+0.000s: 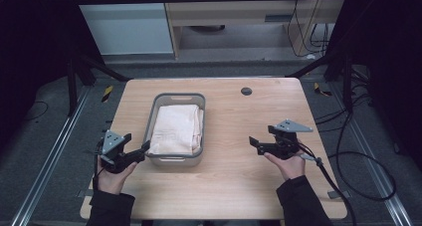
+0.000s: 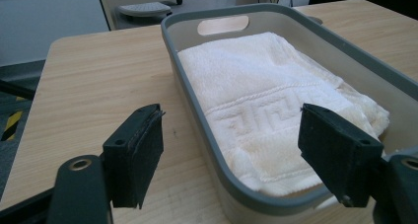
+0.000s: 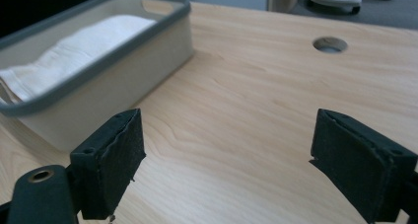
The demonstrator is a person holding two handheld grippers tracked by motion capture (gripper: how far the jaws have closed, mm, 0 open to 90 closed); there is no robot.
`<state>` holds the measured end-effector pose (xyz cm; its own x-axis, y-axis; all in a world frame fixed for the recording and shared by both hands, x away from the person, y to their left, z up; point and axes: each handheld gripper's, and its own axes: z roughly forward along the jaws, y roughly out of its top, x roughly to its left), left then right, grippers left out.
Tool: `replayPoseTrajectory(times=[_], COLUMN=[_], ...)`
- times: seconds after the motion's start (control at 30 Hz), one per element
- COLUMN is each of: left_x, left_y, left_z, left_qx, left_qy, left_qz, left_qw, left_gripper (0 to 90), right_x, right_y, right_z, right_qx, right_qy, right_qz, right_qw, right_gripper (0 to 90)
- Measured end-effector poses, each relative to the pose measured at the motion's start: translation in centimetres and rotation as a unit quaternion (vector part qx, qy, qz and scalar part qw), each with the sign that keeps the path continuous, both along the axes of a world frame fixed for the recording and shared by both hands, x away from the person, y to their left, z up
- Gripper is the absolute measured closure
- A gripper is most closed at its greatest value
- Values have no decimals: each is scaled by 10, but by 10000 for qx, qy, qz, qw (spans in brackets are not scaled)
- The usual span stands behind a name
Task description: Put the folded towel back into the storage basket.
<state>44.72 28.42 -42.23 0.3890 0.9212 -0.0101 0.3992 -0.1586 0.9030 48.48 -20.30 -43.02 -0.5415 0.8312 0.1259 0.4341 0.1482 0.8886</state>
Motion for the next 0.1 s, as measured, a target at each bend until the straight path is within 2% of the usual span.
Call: replayPoseTrajectory(times=[0.1], left_x=[-5], left_y=[5], left_z=[-5], left_qx=[32], left_qy=[15], left_qz=[17], left_qw=[10000], left_gripper=[226], right_x=[-5], right_y=[-14], right_z=[-9], right_qx=[-129], right_qy=[51], right_qz=[-82], right_qw=[9999], right_gripper=[123])
